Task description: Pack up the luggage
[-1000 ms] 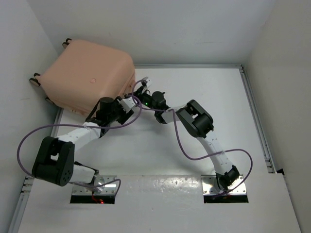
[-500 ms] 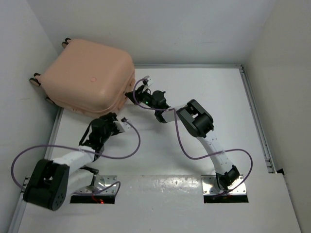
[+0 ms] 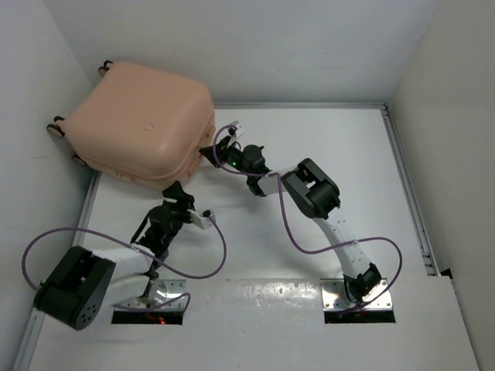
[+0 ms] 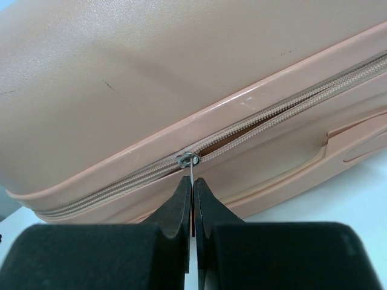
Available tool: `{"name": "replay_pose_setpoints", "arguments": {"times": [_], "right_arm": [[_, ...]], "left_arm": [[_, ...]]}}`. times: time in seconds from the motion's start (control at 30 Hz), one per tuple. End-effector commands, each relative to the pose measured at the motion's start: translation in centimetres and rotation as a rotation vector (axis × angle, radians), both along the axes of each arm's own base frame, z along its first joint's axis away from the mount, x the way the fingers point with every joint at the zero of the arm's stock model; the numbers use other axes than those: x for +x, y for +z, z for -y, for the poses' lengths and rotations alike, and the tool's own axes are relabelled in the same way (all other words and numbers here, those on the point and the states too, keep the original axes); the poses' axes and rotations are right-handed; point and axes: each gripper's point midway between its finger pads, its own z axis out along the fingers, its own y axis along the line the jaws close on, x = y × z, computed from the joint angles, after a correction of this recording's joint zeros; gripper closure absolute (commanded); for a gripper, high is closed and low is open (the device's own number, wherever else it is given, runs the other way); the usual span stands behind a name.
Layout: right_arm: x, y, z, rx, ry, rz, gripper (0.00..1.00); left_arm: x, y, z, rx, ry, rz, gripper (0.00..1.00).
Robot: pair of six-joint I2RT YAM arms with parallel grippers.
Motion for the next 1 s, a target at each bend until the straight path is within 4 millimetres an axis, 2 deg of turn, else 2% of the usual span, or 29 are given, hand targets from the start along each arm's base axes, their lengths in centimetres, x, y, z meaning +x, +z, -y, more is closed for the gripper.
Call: {"name": "replay_pose_setpoints", "arguments": {"times": [0.0,0.17,0.2,0.23,0.3,0.37,0.4,0.43,0.57,0.6,0.67,0.87,0.9,0.93,0.97], "right_arm": [[1.6,1.5,1.8,0.036,-0.04,0.026,1.0],[1.8,1.1,2.3,0.032,-0.039,0.015,1.0],[1.9,1.0,2.3,0.033,-0.039,0.014,1.0],[1.9,0.9,2.4,0.033,-0.04,0.011,1.0],[2.1,0.9,2.6,0.031,-0.044,0.016,1.0],[2.2,0.6,2.9,0.028,-0.047,0.011,1.0],[2.2,0.5,3.0,0.026,-0.049,0.009,1.0],[2.2,0.5,3.1,0.021,-0.045,0.014,1.0],[2.4,0.3,3.5,0.021,-0.049,0.012,1.0],[2.3,0.3,3.6,0.021,-0.051,0.012,1.0],[2.6,0.2,3.9,0.017,-0.058,0.014,1.0],[2.4,0.4,4.0,0.019,-0.055,0.022,1.0],[2.3,0.1,3.9,0.017,-0.052,0.017,1.0],[2.3,0.2,3.9,0.016,-0.052,0.02,1.0],[2.3,0.2,3.9,0.018,-0.051,0.02,1.0]], "left_arm": [[-0.4,0.3,-0.3,0.072,0.012,0.086,0.34],[2.2,0.6,-0.3,0.141,0.064,0.142,0.38],[2.8,1.8,-0.1,0.114,0.07,0.198,0.38],[3.4,0.4,0.0,0.152,0.072,0.173,0.39],[4.8,1.1,0.1,0.154,0.096,0.222,0.39],[5.4,1.4,0.1,0.17,0.112,0.28,0.39],[5.3,2.9,0.3,0.146,0.109,0.35,0.39],[5.3,2.3,0.5,0.172,0.093,0.338,0.4],[4.8,3.2,0.6,0.131,0.092,0.338,0.4],[4.6,4.4,1.0,0.114,0.094,0.369,0.4],[4.0,4.9,1.9,0.096,0.07,0.373,0.4],[2.7,8.3,3.7,0.07,0.022,0.49,0.41],[2.7,7.8,3.8,0.074,0.026,0.476,0.41],[3.3,8.3,3.7,0.055,0.058,0.488,0.41],[3.7,7.4,3.9,0.069,0.054,0.465,0.41]]}}
